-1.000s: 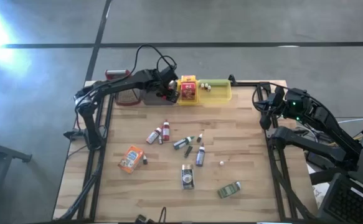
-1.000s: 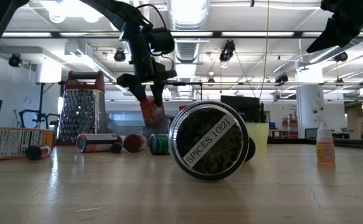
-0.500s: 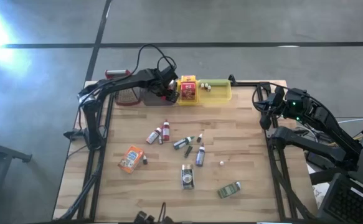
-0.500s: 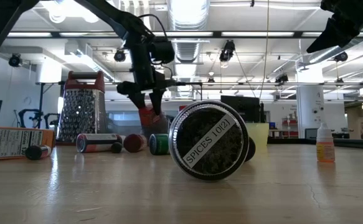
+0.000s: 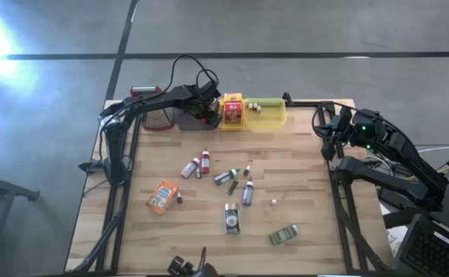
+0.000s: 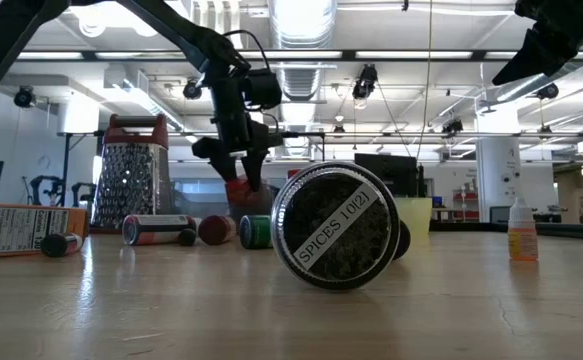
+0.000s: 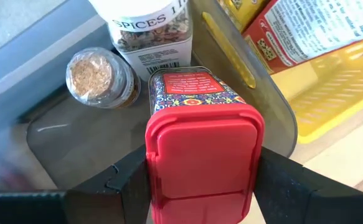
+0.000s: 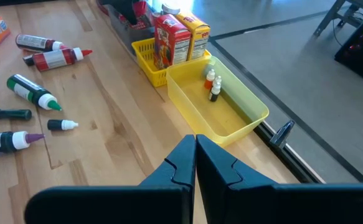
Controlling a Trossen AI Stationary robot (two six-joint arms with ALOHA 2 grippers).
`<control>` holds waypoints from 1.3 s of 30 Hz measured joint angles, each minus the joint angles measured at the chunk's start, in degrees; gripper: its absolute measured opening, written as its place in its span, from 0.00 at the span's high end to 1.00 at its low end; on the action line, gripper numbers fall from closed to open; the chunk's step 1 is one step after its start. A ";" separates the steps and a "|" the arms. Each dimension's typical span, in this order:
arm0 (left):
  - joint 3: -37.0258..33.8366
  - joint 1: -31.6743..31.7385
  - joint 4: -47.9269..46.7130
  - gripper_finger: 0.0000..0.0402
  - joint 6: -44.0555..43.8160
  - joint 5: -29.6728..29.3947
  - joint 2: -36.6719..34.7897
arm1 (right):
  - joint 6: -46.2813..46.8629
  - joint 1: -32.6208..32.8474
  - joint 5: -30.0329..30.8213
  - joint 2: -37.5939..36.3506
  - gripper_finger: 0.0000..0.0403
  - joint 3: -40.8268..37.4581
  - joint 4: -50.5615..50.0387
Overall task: Pick & Place Kitchen Items
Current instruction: Put the red seasoning can into the black bin, then put the black food coloring bottle into the light yellow bin
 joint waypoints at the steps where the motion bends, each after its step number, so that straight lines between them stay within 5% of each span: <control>1: 0.00 0.00 0.05 0.42 0.65 0.00 0.00 | 0.00 0.02 0.01 0.00 0.98 -0.01 0.00; 19: -0.11 0.00 1.57 0.41 3.28 -0.09 0.00 | 0.00 0.00 -0.01 -0.01 0.98 -0.01 0.01; 30: -0.67 0.04 4.36 0.32 5.59 -0.39 0.02 | 0.00 0.01 0.01 0.00 0.98 -0.01 0.00; 39: 5.64 0.04 -3.03 0.32 7.07 -0.66 -3.93 | 0.00 0.00 -0.01 -0.01 0.98 -0.01 0.01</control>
